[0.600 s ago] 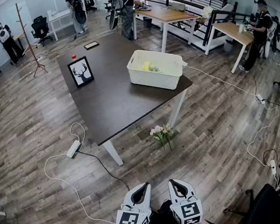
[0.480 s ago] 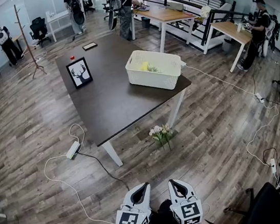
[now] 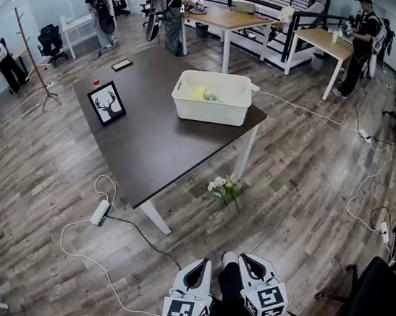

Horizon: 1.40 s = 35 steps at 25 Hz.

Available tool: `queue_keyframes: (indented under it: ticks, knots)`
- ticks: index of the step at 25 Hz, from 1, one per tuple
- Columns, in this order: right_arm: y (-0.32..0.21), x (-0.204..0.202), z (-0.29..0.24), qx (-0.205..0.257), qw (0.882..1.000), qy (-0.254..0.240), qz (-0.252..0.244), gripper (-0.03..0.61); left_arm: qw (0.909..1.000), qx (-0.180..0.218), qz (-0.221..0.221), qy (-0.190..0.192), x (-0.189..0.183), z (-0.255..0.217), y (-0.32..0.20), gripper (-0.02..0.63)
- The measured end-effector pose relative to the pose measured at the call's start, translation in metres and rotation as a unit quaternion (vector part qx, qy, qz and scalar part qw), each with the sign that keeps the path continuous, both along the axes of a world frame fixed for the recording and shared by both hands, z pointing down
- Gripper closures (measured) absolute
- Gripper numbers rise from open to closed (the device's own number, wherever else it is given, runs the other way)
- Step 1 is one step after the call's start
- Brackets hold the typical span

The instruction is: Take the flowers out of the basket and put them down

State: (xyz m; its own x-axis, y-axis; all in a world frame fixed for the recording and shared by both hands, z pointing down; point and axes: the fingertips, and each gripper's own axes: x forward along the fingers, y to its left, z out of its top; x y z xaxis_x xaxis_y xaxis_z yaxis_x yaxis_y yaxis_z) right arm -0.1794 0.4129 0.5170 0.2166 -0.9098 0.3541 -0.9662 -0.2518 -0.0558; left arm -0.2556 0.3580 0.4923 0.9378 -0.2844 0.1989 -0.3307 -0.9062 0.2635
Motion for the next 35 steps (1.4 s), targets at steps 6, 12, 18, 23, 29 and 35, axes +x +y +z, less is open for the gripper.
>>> queue_keyframes:
  ticks: [6, 12, 18, 23, 29, 35]
  knots:
    - [-0.013, 0.02, 0.009, -0.001, 1.0, -0.017, -0.005, 0.572, 0.9997, 0.0, -0.025, -0.007, 0.011, 0.003, -0.016, 0.606]
    - [-0.032, 0.052, 0.009, -0.002, 1.0, -0.018, -0.022, 0.572, 0.9992, -0.004, -0.038, -0.013, 0.041, 0.005, -0.03, 0.606]
    - [-0.057, 0.099, 0.003, 0.001, 0.999, -0.02, -0.036, 0.572, 0.9988, -0.008, -0.045, -0.014, 0.087, 0.001, -0.05, 0.606]
    - [-0.078, 0.137, 0.003, 0.003, 0.998, -0.025, -0.049, 0.572, 0.9985, -0.007, -0.052, -0.015, 0.126, -0.001, -0.069, 0.607]
    - [-0.103, 0.173, 0.002, 0.007, 0.996, -0.041, -0.082, 0.572, 0.9975, -0.001, -0.068, -0.018, 0.165, -0.004, -0.089, 0.606]
    - [-0.117, 0.202, 0.0, 0.013, 0.994, -0.034, -0.105, 0.572, 0.9958, 0.0, -0.091, -0.014, 0.194, -0.003, -0.099, 0.606]
